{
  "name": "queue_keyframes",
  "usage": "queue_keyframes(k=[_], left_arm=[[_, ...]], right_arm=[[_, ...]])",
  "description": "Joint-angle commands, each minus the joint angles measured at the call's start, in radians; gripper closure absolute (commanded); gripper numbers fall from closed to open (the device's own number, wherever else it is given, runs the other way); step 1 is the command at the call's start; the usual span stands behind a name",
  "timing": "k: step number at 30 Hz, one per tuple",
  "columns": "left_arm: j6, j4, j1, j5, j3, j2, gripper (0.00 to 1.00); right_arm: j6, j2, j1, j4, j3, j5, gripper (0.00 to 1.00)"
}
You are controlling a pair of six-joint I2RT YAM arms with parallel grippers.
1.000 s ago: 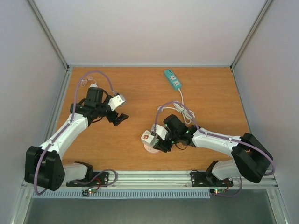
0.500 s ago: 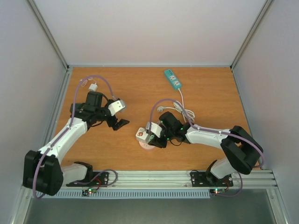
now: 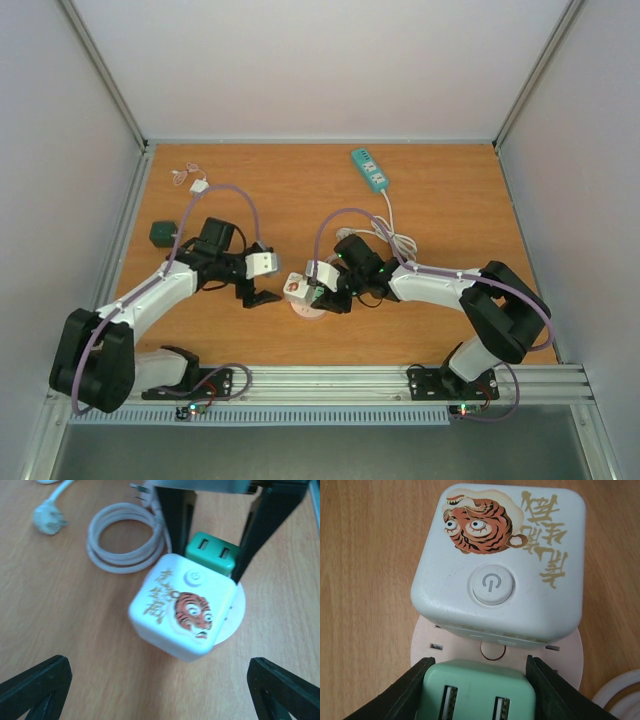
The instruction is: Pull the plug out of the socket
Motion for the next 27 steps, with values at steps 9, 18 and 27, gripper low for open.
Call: queue_keyframes(k=[9, 18, 27], left_arm=[[0.175, 0.072, -0.098, 0.028, 0.018, 0.108, 0.05], [0.178, 0.105, -0.155, -0.022, 0.031, 0.198, 0.05], [0.163, 0.177, -0.193, -0.082, -0.009, 0.175, 0.26]], right_arm=[[-0.077, 0.029, 0.007, -0.023, -0.039, -0.04, 0.69], [-0.086, 0.02, 0.007, -0.031, -0.04, -0.053, 0.67], [-0.09, 0.021, 0.007, -0.026, -0.04, -0.055, 0.62]])
